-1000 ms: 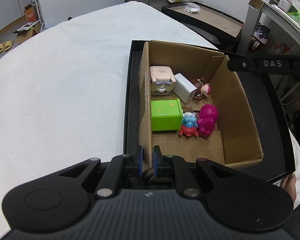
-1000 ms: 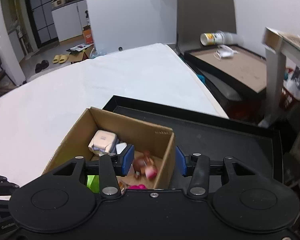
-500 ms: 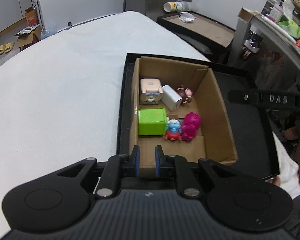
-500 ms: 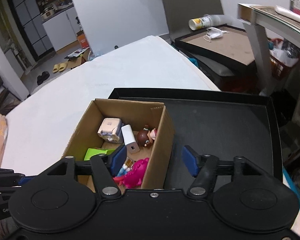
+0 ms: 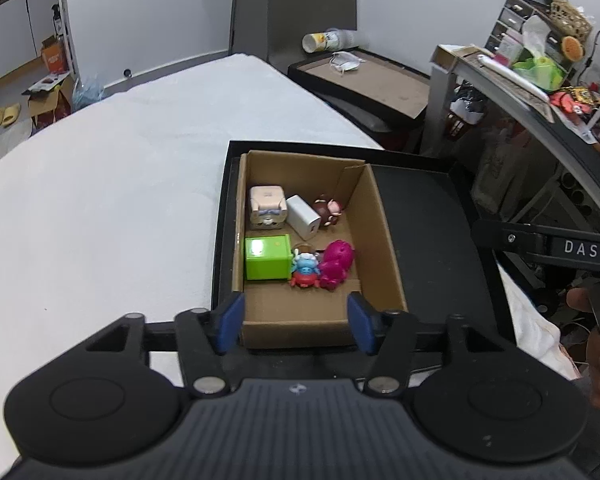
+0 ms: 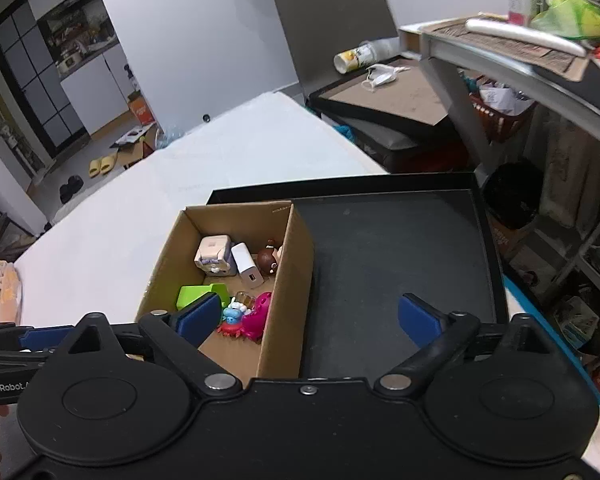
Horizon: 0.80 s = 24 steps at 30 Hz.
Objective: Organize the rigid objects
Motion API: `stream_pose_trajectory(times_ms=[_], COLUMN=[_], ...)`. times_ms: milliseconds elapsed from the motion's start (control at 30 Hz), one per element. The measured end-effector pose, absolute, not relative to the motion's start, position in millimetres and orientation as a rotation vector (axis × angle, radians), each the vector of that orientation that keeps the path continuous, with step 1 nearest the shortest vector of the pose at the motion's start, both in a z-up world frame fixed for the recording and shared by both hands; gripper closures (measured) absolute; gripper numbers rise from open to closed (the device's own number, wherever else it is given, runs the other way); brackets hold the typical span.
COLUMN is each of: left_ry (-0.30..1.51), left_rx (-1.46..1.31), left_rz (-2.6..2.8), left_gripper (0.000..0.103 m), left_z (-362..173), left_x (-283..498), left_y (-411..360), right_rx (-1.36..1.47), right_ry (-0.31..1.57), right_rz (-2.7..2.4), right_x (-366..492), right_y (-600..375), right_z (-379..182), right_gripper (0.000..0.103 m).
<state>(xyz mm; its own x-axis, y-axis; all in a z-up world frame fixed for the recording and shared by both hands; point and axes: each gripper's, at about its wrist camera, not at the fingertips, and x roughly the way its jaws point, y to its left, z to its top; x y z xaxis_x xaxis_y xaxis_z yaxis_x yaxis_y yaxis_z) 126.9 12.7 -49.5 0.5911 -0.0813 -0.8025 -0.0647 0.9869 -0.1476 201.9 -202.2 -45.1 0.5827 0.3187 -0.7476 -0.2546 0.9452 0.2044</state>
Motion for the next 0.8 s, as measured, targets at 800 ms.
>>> stream_pose_trajectory(times_ms=[800], left_ry=[0.783], left_rx=[-0.097], left_rz=[-0.024], left_gripper=[0.013], left_z=[14.1], left_x=[39.9], left_y=[-14.8], right_rx=[0.111], right_ry=[0.802], right_rz=[0.265], right_x=[107.7], right_y=[-232.2], right_z=[18.5], right_gripper=[0.0])
